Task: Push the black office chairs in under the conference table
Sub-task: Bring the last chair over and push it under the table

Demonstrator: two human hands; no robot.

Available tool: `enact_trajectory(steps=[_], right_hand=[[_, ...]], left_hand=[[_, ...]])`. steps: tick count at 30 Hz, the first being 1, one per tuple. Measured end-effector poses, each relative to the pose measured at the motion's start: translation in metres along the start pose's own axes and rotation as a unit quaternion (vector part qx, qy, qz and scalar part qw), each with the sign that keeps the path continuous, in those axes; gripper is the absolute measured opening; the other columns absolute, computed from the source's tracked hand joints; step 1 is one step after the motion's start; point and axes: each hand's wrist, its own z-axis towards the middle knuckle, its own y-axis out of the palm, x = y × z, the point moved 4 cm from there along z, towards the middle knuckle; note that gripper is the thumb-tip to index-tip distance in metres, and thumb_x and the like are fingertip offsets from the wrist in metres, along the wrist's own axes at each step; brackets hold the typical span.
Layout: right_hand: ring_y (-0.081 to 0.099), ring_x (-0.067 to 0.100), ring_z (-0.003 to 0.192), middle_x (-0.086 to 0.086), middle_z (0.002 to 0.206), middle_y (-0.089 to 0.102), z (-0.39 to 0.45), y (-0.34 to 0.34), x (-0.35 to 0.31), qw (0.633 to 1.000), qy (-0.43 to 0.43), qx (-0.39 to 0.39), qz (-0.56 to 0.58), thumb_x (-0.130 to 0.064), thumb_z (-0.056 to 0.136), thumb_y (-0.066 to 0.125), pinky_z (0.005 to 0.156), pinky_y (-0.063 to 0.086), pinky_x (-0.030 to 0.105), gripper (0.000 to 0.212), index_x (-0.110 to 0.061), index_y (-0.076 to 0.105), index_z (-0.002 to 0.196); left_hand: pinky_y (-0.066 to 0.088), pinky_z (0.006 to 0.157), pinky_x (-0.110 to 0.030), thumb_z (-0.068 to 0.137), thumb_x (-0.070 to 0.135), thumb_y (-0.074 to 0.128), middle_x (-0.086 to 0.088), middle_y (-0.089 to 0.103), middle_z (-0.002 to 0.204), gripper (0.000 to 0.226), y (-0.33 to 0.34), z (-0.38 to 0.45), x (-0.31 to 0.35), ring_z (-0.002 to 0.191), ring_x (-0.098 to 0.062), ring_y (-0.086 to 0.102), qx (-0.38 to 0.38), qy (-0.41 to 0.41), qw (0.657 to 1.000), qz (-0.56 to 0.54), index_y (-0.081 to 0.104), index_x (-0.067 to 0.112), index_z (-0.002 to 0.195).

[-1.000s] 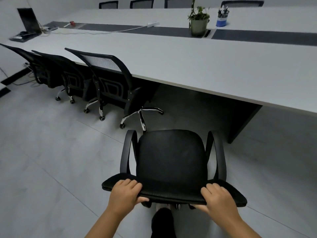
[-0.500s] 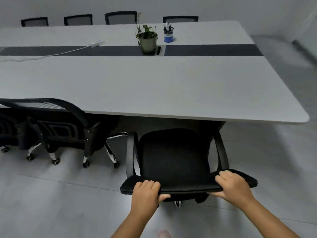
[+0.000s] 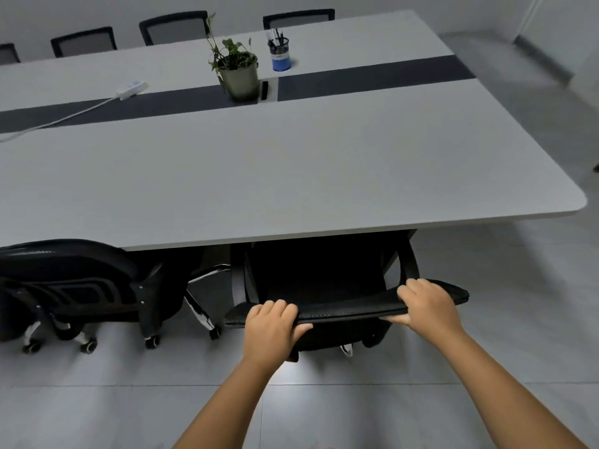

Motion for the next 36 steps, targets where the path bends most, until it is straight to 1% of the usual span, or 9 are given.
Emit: enact_trajectory(steps=[8, 15, 18, 20, 23, 26, 30, 34, 36], right_hand=[[0.047, 0.022, 0.035, 0.006, 0.042, 0.048, 0.057, 0.027, 0.004, 1.000, 0.009, -0.020, 0.002, -0.049, 0.034, 0.088, 0.034, 0.036, 0.021, 0.057, -0.007, 0.051, 0.045], [0.046, 0.021, 0.034, 0.005, 0.040, 0.046, 0.109, 0.051, 0.007, 0.998, 0.012, -0.052, 0.021, -0.053, 0.032, 0.087, 0.032, 0.034, 0.021, 0.059, -0.008, 0.051, 0.043], [0.048, 0.021, 0.034, 0.005, 0.040, 0.048, 0.127, 0.061, 0.012, 0.999, 0.003, -0.042, 0.034, -0.051, 0.031, 0.088, 0.033, 0.035, 0.019, 0.057, -0.008, 0.053, 0.044], [0.049, 0.021, 0.035, 0.006, 0.041, 0.049, 0.130, 0.065, 0.013, 0.999, 0.001, -0.027, 0.030, -0.052, 0.040, 0.085, 0.033, 0.035, 0.018, 0.054, -0.008, 0.054, 0.045], [0.049, 0.022, 0.035, 0.005, 0.042, 0.049, 0.129, 0.063, 0.009, 1.000, -0.006, -0.004, 0.019, -0.057, 0.061, 0.062, 0.033, 0.036, 0.020, 0.052, -0.008, 0.055, 0.046], [0.051, 0.022, 0.037, 0.006, 0.043, 0.051, 0.131, 0.061, 0.002, 0.999, 0.016, -0.029, 0.020, -0.050, 0.042, 0.085, 0.035, 0.039, 0.021, 0.052, -0.007, 0.056, 0.048], [0.051, 0.023, 0.038, 0.006, 0.044, 0.052, 0.131, 0.058, -0.006, 0.994, 0.063, -0.079, 0.036, -0.047, 0.029, 0.090, 0.037, 0.040, 0.023, 0.055, -0.008, 0.055, 0.047], [0.053, 0.022, 0.042, 0.001, 0.048, 0.053, 0.128, 0.053, -0.008, 0.987, 0.092, -0.114, 0.064, -0.048, 0.030, 0.090, 0.043, 0.032, 0.023, 0.053, -0.011, 0.058, 0.051], [0.057, 0.018, 0.061, -0.005, 0.064, 0.055, 0.129, 0.049, -0.006, 0.988, 0.078, -0.119, 0.063, -0.048, 0.051, 0.084, 0.058, 0.031, 0.024, 0.043, -0.015, 0.063, 0.068]], left_hand=[[0.028, 0.061, -0.027, 0.094, 0.054, 0.007, 0.005, 0.062, 0.055, 0.076, 0.021, 0.053, -0.040, 0.047, -0.016, 0.058, 0.061, 0.019, 0.997, -0.044, 0.069, 0.022, 0.064], [0.026, 0.060, -0.026, 0.093, 0.057, 0.004, 0.006, 0.063, 0.056, 0.080, 0.038, 0.100, -0.074, 0.046, -0.015, 0.058, 0.033, 0.010, 0.998, -0.051, 0.070, 0.023, 0.063], [0.026, 0.060, -0.025, 0.088, 0.061, 0.015, 0.007, 0.063, 0.055, 0.071, 0.045, 0.116, -0.082, 0.046, -0.015, 0.058, 0.023, 0.001, 0.999, -0.039, 0.070, 0.025, 0.061], [0.026, 0.061, -0.024, 0.084, 0.062, 0.021, 0.007, 0.063, 0.055, 0.066, 0.048, 0.118, -0.084, 0.046, -0.014, 0.058, 0.019, 0.006, 0.999, -0.035, 0.070, 0.025, 0.060], [0.025, 0.061, -0.024, 0.092, 0.057, 0.008, 0.006, 0.064, 0.056, 0.076, 0.051, 0.116, -0.089, 0.046, -0.015, 0.058, 0.032, 0.003, 0.998, -0.057, 0.069, 0.024, 0.061], [0.025, 0.061, -0.024, 0.093, 0.056, 0.007, 0.006, 0.063, 0.056, 0.077, 0.050, 0.113, -0.094, 0.047, -0.015, 0.058, 0.033, 0.005, 0.997, -0.063, 0.069, 0.024, 0.061], [0.026, 0.062, -0.024, 0.093, 0.056, 0.006, 0.008, 0.063, 0.056, 0.078, 0.050, 0.109, -0.100, 0.047, -0.014, 0.059, 0.009, -0.003, 0.997, -0.072, 0.069, 0.024, 0.061], [0.027, 0.063, -0.024, 0.091, 0.059, 0.012, 0.008, 0.064, 0.057, 0.074, 0.046, 0.107, -0.101, 0.049, -0.014, 0.060, 0.004, -0.011, 0.996, -0.086, 0.069, 0.022, 0.062], [0.027, 0.065, -0.022, 0.080, 0.062, 0.030, 0.012, 0.066, 0.059, 0.058, 0.041, 0.104, -0.098, 0.052, -0.010, 0.062, -0.021, -0.017, 0.994, -0.107, 0.069, 0.024, 0.063]])
